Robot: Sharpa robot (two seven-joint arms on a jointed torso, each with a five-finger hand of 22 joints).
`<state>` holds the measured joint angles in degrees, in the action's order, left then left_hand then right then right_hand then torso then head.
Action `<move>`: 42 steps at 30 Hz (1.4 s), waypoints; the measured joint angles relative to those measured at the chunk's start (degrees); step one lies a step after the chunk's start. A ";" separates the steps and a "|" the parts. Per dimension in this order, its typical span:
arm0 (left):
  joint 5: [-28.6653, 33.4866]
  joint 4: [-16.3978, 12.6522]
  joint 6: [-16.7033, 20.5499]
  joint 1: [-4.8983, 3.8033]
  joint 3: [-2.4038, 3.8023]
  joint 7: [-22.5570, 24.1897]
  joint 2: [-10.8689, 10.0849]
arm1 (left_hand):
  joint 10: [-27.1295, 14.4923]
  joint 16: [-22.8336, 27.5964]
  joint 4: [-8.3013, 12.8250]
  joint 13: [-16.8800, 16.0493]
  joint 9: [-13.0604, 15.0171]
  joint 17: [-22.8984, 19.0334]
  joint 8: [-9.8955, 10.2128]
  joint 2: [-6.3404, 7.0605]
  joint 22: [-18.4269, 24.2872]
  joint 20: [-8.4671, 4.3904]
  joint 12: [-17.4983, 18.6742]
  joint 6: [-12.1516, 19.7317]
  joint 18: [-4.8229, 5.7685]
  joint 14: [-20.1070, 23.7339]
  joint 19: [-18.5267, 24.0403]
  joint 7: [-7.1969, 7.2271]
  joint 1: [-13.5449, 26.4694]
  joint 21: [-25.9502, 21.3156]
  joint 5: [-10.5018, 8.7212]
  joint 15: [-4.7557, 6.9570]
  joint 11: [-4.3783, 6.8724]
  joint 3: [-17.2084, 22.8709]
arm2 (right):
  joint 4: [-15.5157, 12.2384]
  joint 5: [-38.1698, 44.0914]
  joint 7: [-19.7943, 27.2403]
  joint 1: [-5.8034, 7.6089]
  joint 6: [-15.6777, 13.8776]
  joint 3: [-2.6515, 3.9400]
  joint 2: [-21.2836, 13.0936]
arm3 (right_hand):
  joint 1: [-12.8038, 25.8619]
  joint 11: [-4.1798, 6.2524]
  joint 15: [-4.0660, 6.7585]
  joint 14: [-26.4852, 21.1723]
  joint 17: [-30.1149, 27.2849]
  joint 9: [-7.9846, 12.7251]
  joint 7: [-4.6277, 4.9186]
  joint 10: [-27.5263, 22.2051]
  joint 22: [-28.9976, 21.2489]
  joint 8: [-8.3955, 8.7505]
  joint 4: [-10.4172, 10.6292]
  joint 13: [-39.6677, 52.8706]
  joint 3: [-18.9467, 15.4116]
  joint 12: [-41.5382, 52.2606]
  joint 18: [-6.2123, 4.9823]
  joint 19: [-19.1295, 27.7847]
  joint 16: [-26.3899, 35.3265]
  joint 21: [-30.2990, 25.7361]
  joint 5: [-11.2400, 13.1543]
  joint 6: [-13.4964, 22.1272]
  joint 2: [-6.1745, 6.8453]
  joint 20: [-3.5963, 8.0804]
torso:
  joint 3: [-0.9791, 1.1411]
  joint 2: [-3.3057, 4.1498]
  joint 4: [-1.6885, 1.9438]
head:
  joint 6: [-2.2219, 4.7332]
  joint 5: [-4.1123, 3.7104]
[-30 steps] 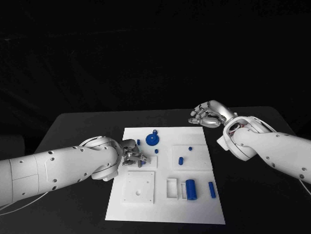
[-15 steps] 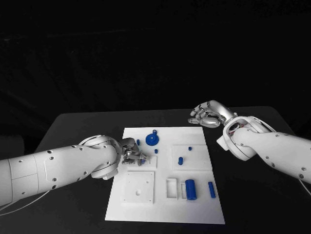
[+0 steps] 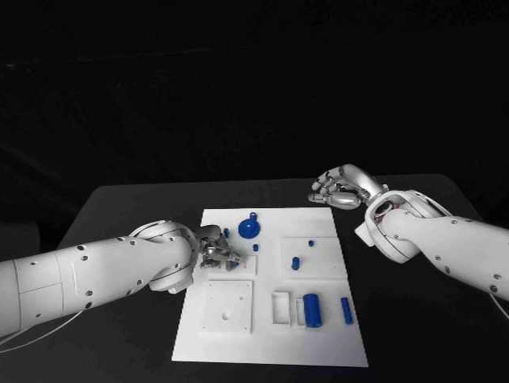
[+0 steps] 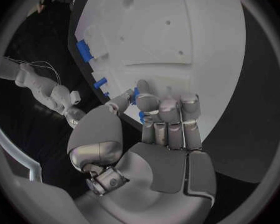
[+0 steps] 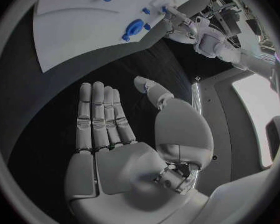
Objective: Assemble the parts on the task board
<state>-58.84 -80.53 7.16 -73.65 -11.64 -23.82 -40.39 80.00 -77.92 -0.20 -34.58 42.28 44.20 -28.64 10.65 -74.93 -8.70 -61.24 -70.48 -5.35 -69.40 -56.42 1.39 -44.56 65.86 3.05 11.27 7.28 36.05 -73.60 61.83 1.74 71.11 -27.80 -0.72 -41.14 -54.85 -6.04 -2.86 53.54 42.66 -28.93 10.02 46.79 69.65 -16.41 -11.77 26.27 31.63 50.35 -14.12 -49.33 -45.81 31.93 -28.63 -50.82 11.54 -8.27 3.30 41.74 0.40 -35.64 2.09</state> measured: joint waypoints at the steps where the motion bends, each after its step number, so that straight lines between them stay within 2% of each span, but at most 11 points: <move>1: 0.11 0.00 -0.04 0.00 0.00 0.00 0.00 | -0.05 0.00 0.00 0.03 -0.01 0.00 0.23 0.24 0.00 0.00 0.00 0.35 0.00 0.00 0.00 -0.01 -0.28 0.00 0.00 0.00 0.05 0.00 | 0.01 0.00 0.00 0.00 0.01 0.00 0.00 | 0.00 0.00 0.00 0.00 0.00 0.00 0.00 0.00 0.00 0.00 0.00 0.00 0.00 0.00 0.00 0.00 0.00 0.00 0.00 0.00 0.00 0.00 | 0.00 0.00 0.00 | -0.01 0.00; 5: 0.81 0.03 -0.10 0.00 0.00 0.01 -0.02 | -0.09 0.00 1.21 0.03 -0.14 -0.05 0.53 -0.76 0.00 0.00 0.00 0.59 0.00 0.00 0.00 -0.13 -2.42 0.00 0.00 0.00 0.09 -0.02 | 0.06 0.00 0.00 0.00 0.06 0.00 0.02 | 0.00 0.00 0.00 0.00 0.00 0.00 0.00 0.00 0.04 0.00 0.00 0.00 0.00 0.00 0.00 0.00 0.00 0.00 0.00 0.00 0.00 0.00 | 0.00 -0.01 0.00 | -0.07 -0.01; 9: 1.40 0.05 -0.09 0.01 0.00 0.04 -0.04 | -0.09 0.00 3.00 0.03 -0.14 -0.18 0.87 -2.67 0.01 0.00 0.00 0.90 0.00 0.00 0.00 -0.43 -4.46 0.00 0.00 -0.01 0.08 -0.77 | 0.07 -0.01 0.00 0.00 0.11 0.00 0.04 | 0.00 0.00 0.00 0.00 0.00 0.00 0.00 0.00 0.05 0.00 0.00 -0.05 0.00 0.00 0.00 0.00 0.00 0.00 0.00 0.00 0.00 0.00 | 0.00 -0.02 0.02 | -0.09 -0.01; 11: 1.64 0.06 -0.09 0.01 0.00 0.05 -0.04 | -0.09 0.00 3.63 0.03 -0.10 -0.20 1.07 -3.13 0.01 0.00 0.00 0.91 0.01 0.00 0.00 -0.43 -4.92 0.00 0.00 -0.01 0.08 -0.87 | 0.07 -0.01 0.00 0.00 0.12 0.00 0.03 | 0.00 0.00 0.00 0.00 -0.05 0.00 0.00 0.00 0.05 0.00 0.00 -0.05 0.00 0.00 0.00 0.00 0.00 0.00 0.00 0.00 0.00 0.00 | 0.00 -0.02 0.02 | -0.09 -0.01; 16: 2.31 0.17 -0.06 0.01 0.01 0.11 -0.01 | -0.49 0.12 5.75 0.01 0.33 -0.44 1.51 -4.72 0.01 0.23 0.00 1.43 0.00 0.41 0.23 -0.75 -7.29 0.00 -0.22 0.18 -0.32 -1.15 | 0.08 -0.01 0.00 0.00 0.15 0.00 0.02 | 0.00 0.00 0.00 0.00 -0.05 -0.01 0.00 0.00 0.05 0.00 0.00 -0.05 0.00 0.00 0.00 0.00 0.00 0.00 0.00 -0.01 0.00 0.00 | 0.00 -0.02 0.02 | -0.09 0.03; 21: 2.78 0.25 -0.06 -0.01 0.02 0.17 0.00 | -0.49 0.26 6.48 -0.17 0.86 -0.51 1.85 -5.62 0.02 0.31 0.24 1.45 0.01 0.44 0.32 -0.72 -8.29 -0.22 -0.23 0.15 -0.32 -1.59 | 0.09 -0.02 0.00 0.00 0.19 0.00 0.03 | 0.00 0.00 0.00 0.00 -0.05 -0.01 -0.01 0.00 0.05 0.00 0.00 -0.10 0.00 0.11 0.00 0.00 0.00 0.00 -0.22 -0.01 0.00 0.00 | 0.00 -0.02 0.02 | -0.09 0.04; 28: 3.33 0.27 -0.08 -0.01 0.02 0.36 -0.02 | -0.50 0.26 6.64 -0.22 1.04 -0.51 1.86 -6.07 0.02 0.31 0.24 1.52 0.01 0.52 0.32 -0.65 -8.30 -0.21 -0.24 0.06 -0.33 -1.76 | 0.12 -0.03 0.00 0.00 0.22 0.00 0.02 | 0.00 0.00 0.00 0.00 -0.05 -0.01 -0.01 0.00 0.09 0.00 0.00 -0.16 0.00 0.23 0.00 0.00 0.00 0.00 -0.22 -0.01 0.00 0.00 | 0.01 -0.01 0.02 | -0.14 0.05; 34: 3.73 0.17 -0.10 0.00 0.02 0.60 -0.10 | -0.50 0.26 6.90 -0.33 1.63 -0.62 2.19 -5.79 0.02 0.31 0.24 1.53 0.01 0.53 0.32 -0.64 -8.25 -0.45 -0.24 0.06 -0.33 -2.13 | 0.12 -0.05 0.00 0.00 0.25 0.00 0.01 | 0.00 0.21 0.00 0.00 -0.05 -0.01 -0.01 -0.21 0.09 0.00 0.00 -0.16 0.00 0.22 0.00 0.00 0.00 0.00 -0.22 -0.01 0.00 0.00 | 0.01 -0.01 0.02 | -0.18 0.05; 37: 3.84 0.08 -0.11 0.01 0.01 0.69 -0.26 | -0.48 0.26 6.49 -0.43 1.97 -0.65 2.25 -3.58 0.03 0.31 0.46 1.53 0.00 0.52 0.32 -0.64 -7.85 -0.45 -0.22 0.05 -0.32 -2.53 | 0.12 -0.05 0.00 0.00 0.25 0.00 0.00 | 0.00 0.21 0.00 0.00 -0.08 -0.01 -0.01 -0.20 0.09 0.00 0.00 -0.22 0.00 0.22 0.00 0.00 0.00 0.00 -0.22 -0.01 0.00 0.00 | 0.01 -0.01 0.02 | -0.18 0.05; 42: 3.95 -0.12 -0.14 0.01 0.01 0.86 -0.50 | -0.48 0.26 6.48 -0.60 2.57 -0.73 2.53 -0.61 0.03 0.31 0.64 1.52 0.01 0.52 0.32 -0.64 -8.76 -0.67 -0.21 0.05 -0.31 -2.53 | 0.12 -0.07 0.00 0.00 0.27 0.00 0.00 | 0.00 0.21 0.00 0.00 -0.11 -0.02 -0.01 -0.20 0.09 0.00 0.00 -0.22 0.00 0.22 0.00 0.00 0.00 0.00 -0.22 -0.01 0.00 0.00 | 0.01 -0.01 0.02 | -0.17 0.03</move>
<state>-54.88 -80.66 7.02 -73.65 -11.63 -22.96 -40.89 79.52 -77.66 6.29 -35.18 44.85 43.47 -26.11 10.04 -74.90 -8.39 -60.59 -68.96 -5.34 -68.87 -56.10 0.75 -53.32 65.19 2.83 11.32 6.97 33.52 -73.48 61.76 1.74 71.11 -27.53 -0.72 -41.14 -54.86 -5.83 -2.86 53.54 42.55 -28.95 10.01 46.59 69.74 -16.41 -11.77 26.05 31.63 50.58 -14.12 -49.33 -45.81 31.94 -28.85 -50.84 11.54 -8.27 3.30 41.73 0.41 -35.81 2.11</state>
